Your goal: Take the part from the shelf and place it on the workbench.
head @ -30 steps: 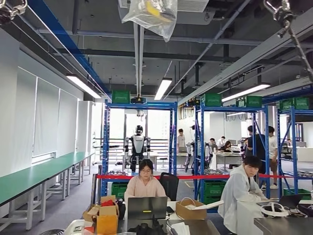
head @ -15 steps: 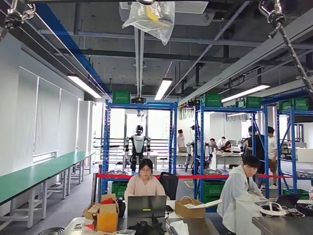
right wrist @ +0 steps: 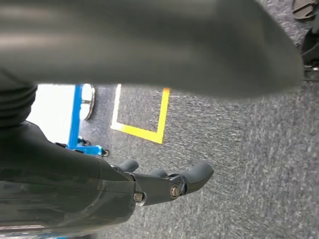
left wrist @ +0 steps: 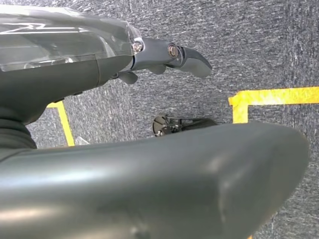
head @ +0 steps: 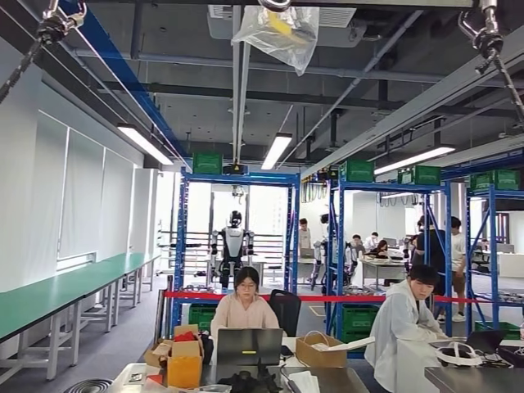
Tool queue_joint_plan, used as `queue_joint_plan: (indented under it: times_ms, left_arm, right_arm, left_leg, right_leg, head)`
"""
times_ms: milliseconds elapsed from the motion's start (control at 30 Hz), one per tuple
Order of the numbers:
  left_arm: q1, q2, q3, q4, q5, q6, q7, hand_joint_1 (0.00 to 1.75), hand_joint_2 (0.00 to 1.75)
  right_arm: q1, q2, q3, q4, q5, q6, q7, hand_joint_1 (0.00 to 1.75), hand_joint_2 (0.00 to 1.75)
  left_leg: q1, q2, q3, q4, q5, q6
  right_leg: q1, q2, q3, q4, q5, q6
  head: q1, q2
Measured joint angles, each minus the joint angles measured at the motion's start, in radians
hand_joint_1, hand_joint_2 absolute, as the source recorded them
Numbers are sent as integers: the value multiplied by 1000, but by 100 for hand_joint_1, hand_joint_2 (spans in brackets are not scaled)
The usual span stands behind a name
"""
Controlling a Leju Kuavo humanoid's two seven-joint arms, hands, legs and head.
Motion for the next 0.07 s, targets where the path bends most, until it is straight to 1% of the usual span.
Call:
queue_joint_plan:
  times_ms: [33,67]
  left_arm:
    - [0,-1,1,0,0,-1,0,0,175]
    - [0,-1,2,0,0,-1,0,0,175]
  right_arm:
    - [0,0,-3,0,1,0,-3,0,175]
    - [0,0,-4,0,2,0,-4,0,175]
  left_leg:
    - [0,0,0,0,0,0]
    - [0,0,0,0,0,0]
  right_leg:
    - [0,0,0,0,0,0]
    - [0,0,0,0,0,0]
  head:
    - [0,0]
    - [0,0]
